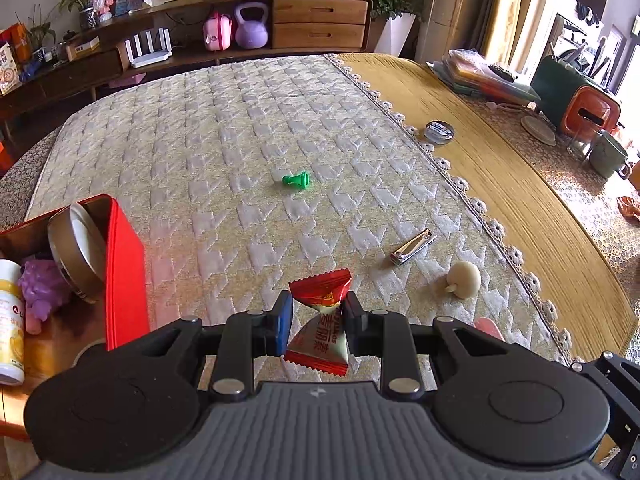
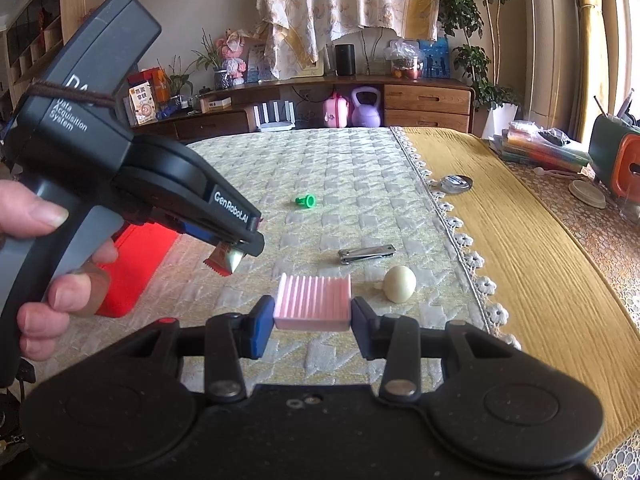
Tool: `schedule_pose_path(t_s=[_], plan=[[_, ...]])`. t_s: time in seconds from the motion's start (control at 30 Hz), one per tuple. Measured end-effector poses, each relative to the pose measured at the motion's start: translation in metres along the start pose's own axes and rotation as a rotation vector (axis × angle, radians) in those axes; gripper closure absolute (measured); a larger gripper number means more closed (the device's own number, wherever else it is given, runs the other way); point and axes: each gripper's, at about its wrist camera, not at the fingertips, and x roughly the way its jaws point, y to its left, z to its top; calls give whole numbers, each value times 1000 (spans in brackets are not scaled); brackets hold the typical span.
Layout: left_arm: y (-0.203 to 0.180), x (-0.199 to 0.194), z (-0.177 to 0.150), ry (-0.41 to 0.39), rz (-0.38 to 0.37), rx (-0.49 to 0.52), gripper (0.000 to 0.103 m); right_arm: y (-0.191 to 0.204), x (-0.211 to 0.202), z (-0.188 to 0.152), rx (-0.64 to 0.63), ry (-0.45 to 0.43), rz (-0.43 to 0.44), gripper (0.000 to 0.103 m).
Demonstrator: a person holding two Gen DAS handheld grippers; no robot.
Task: Organize rigid objects
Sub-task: 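Carry candy with left tool and pink comb with right tool over the tin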
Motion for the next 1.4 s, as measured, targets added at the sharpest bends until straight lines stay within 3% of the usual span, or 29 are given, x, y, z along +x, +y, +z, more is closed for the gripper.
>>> schedule_pose_path(t_s=[0.5, 0.67, 1.0, 1.4], plan=[[36, -64, -23, -55, -22, -23, 77, 37, -33, 14, -30, -37, 73, 62], [59, -81, -31, -85, -17, -26, 77, 63, -34, 17, -107, -28, 99, 62], [117, -96, -45, -93, 39, -56, 77, 110, -20, 33, -212, -7, 167, 62], [182, -88, -50, -61, 104, -114, 77, 160, 20, 57, -293, 34, 232, 62]])
